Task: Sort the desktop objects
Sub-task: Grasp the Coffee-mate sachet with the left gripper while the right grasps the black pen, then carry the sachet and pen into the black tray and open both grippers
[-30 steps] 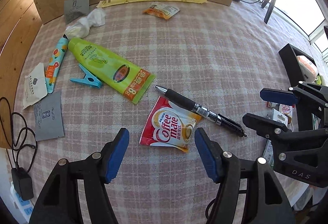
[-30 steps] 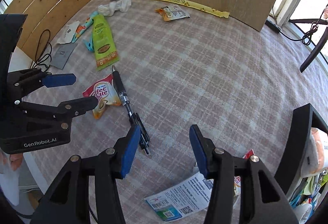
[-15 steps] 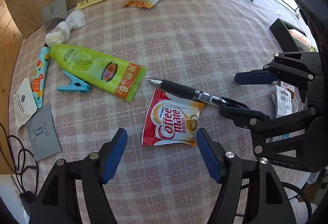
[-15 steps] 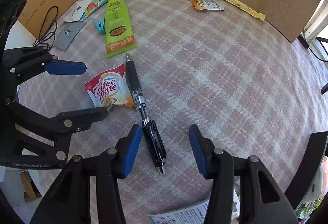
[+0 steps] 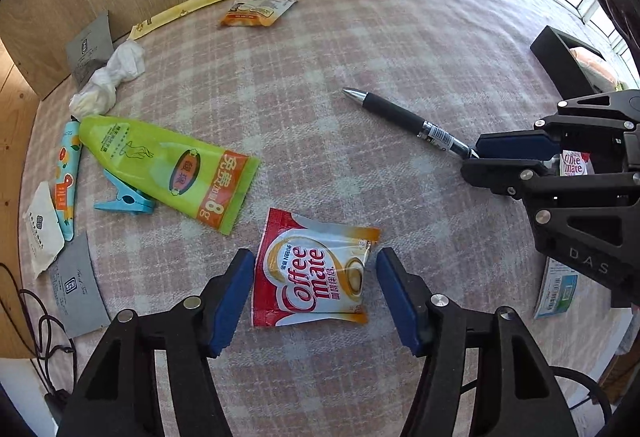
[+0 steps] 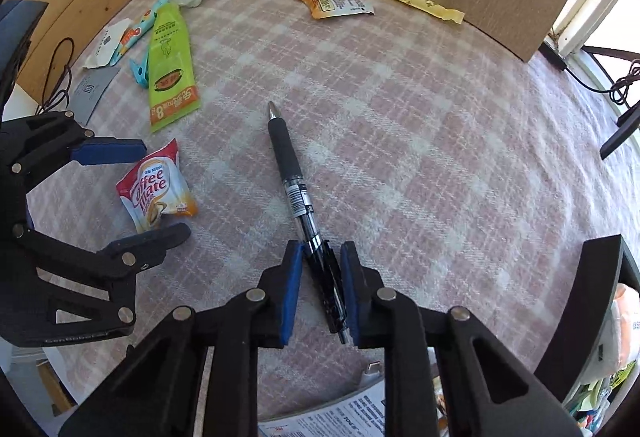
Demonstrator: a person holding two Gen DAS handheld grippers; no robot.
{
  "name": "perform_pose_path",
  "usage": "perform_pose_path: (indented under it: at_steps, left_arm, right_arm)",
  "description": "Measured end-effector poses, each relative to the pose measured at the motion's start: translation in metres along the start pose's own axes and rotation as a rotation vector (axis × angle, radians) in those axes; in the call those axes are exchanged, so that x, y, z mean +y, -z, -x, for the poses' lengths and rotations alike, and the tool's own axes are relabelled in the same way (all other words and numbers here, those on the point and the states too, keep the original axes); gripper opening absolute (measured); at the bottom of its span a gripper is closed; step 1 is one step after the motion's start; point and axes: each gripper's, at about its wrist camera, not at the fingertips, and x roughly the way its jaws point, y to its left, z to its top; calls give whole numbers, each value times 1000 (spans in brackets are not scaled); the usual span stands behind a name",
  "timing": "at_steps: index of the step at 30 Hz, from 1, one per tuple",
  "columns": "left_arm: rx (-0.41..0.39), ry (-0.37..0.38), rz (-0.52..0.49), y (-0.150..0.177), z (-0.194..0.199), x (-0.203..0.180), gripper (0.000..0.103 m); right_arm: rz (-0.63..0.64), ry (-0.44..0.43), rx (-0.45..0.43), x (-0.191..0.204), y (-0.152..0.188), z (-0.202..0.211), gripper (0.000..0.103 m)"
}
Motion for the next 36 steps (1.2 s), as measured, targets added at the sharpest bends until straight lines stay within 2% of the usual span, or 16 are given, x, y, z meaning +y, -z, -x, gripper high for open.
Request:
perform_pose_path:
  at_steps: [3,14,18,19,22,23,25,30,36]
  left_arm:
    - [-13,-3,40,4,2,2,50]
    - [-69,24,156,10,26,8,47]
    - [-93,22,136,-15,40,1,47]
    - [-100,25,124,-2,43,0,47]
    - [-117,25,103,-12,47,-11,47]
    - [-122,26,99,-15,49,-11,47]
    - [-131,28,91,-16,54,-17,47]
    - [-132,53,62,-30,58,-31,47]
    - [-165,115,-18,-52,74,-82,47]
  right_arm:
    - [-40,-9,-10,-4,0,2,18]
    - [-121,-47,-54,-8,0,16,14]
    - [-164,-64,-84,-21,1,30,11]
    - [-172,-67,-88,-24,7,33,11]
    - [-206,-71,-106,-39,13,45,11]
    - [-221,-77,-109,-40,30,46,11]
    - [-258,-89,-121,-47,40,48,11]
    - [-307,-97,-163,-53,40,58,11]
    - [-360,-36,-228,-84,67,100,11]
